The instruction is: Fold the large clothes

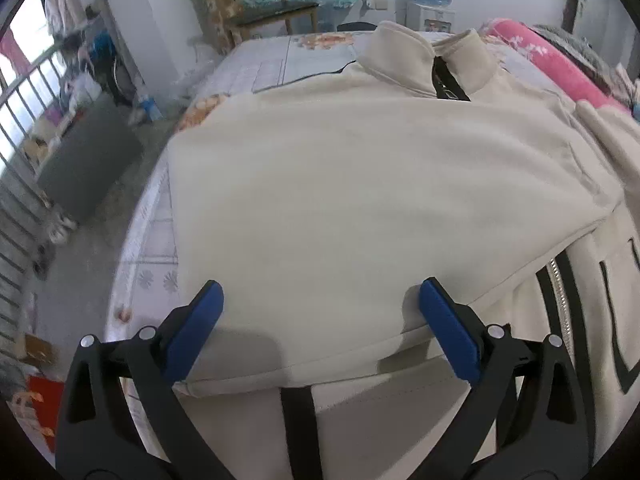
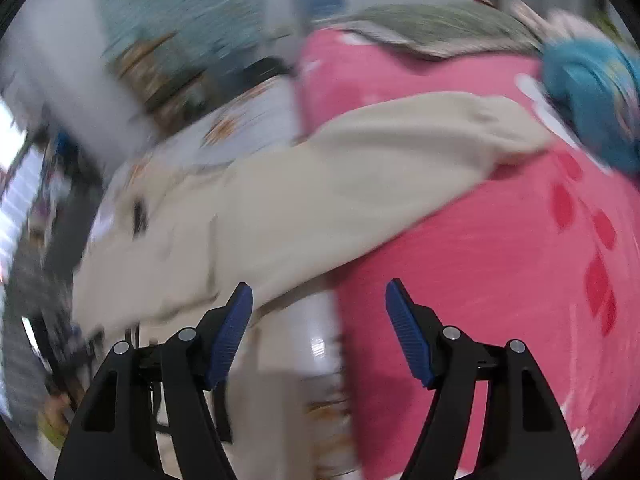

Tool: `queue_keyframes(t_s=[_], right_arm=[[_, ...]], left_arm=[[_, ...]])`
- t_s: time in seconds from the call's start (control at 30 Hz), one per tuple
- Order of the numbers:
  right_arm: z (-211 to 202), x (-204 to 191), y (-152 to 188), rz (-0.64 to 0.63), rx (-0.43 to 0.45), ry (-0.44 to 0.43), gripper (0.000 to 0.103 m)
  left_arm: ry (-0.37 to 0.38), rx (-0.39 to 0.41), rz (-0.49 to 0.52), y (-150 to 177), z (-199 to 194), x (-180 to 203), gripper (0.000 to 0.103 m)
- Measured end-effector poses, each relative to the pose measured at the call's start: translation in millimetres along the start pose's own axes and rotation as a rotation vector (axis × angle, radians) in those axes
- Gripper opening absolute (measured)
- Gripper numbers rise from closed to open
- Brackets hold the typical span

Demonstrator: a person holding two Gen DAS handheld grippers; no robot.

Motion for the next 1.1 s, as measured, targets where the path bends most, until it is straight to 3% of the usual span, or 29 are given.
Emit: queue_keyframes(t_s=[0.27,0.47,0.77,0.87,0.97,1.03,1.1], right_arm=[[32,97,-54,0.379,-0.015,-0.058,0.067],[56,140,-86,0.566,0.019,-0.09,0.067],[101,194,-113,0.818,0.044,-0.116,0.055],[113,203,-116,0.835,0.062,-0.106,0.047],[122,207,-116,0.842,0.082,-0.106,0.032],[122,209,-115,0.827,0.088,-0.096,0.017],[114,210,-115,0.801,0.104,-0.088,0.013]], left_arm=[[0.017,-0.006,-0.029,0,3,0,0.095],[0.044,-0.012,-0.033,0,4,0,0.095],[0.048,-0.023,-0.036,0,5,0,0.096],[0.048,-0.022,-0.036,0,5,0,0.096],[0.049,-0.023,-0.034,0,5,0,0.096],[0.049,-0.023,-0.033,0,5,1,0.096],[0.049,-0.023,-0.033,1,4,1,0.096]])
Point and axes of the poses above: each gripper's, at about its wrist camera, not at the fingertips, and z roughly the way its jaws point, x to its right, y to its underside, the point moved 10 cm from there along z, roughly the way its jaws point, and after that the axes turned 7 degrees about y, right-handed, at the moved point
